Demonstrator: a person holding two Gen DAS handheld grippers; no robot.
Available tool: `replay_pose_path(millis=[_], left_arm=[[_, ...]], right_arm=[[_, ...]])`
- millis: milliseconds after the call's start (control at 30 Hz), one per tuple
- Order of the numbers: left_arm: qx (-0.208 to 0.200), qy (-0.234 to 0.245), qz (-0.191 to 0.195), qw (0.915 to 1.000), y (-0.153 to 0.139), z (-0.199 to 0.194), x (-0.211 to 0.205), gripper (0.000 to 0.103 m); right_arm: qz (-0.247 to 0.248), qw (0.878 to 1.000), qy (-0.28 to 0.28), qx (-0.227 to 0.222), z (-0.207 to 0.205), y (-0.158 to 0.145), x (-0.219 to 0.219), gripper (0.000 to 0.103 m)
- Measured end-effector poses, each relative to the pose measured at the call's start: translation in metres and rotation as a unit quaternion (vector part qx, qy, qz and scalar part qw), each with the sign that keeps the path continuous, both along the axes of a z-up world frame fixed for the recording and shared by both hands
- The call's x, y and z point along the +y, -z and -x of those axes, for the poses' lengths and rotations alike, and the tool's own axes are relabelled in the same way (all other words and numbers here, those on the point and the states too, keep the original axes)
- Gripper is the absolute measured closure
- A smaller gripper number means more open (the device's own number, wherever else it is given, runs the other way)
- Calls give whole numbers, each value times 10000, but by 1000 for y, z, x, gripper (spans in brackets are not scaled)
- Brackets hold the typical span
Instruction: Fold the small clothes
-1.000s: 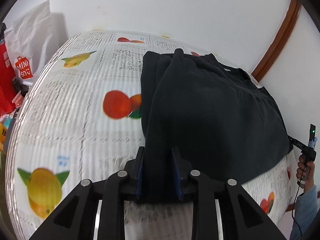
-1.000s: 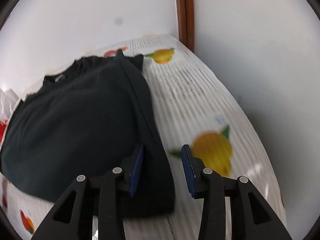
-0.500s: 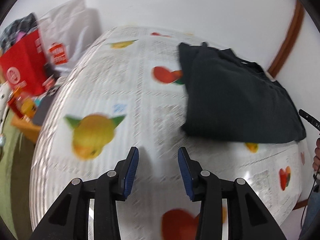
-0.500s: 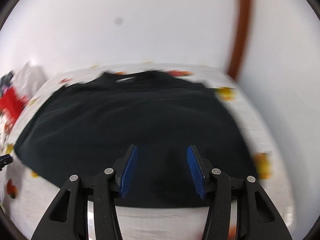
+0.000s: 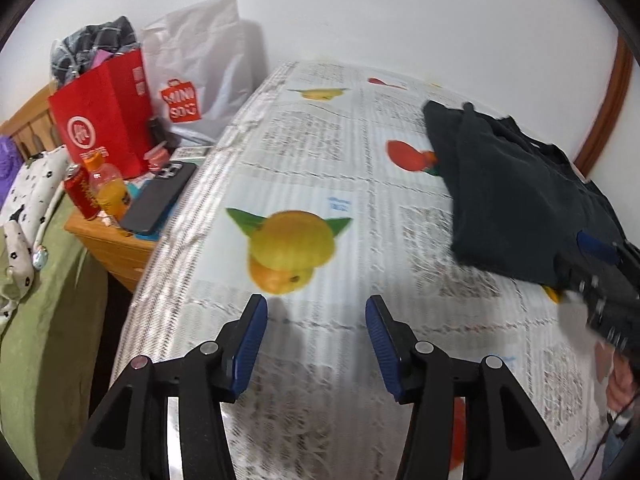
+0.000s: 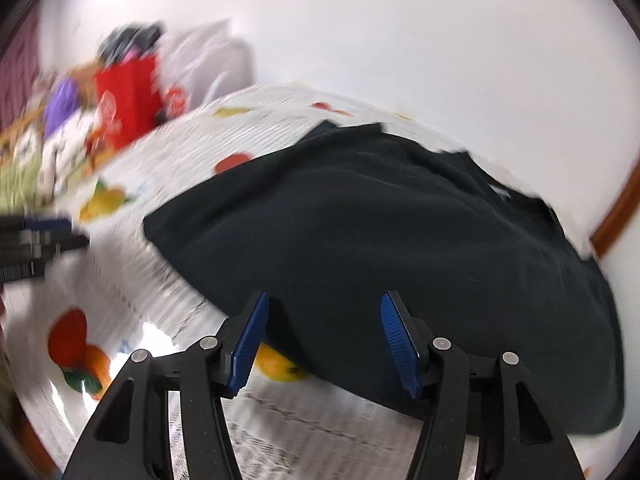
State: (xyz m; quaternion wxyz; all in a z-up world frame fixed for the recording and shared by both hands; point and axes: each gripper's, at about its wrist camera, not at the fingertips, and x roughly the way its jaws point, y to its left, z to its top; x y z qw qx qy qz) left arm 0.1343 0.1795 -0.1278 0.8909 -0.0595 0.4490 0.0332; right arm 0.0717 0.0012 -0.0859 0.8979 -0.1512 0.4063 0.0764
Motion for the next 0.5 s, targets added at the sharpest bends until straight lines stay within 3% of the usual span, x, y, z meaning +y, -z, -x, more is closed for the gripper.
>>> replay_pose_path(millis=[167, 500], left_arm=[[-176, -186, -8, 9997, 3, -5, 8, 54], [-266, -115, 21, 9996, 7, -8, 10, 52]], right_arm=[[323, 9989, -345, 12, -6, 10, 28, 45], [850, 9927, -843, -165, -10, 22, 75, 42]])
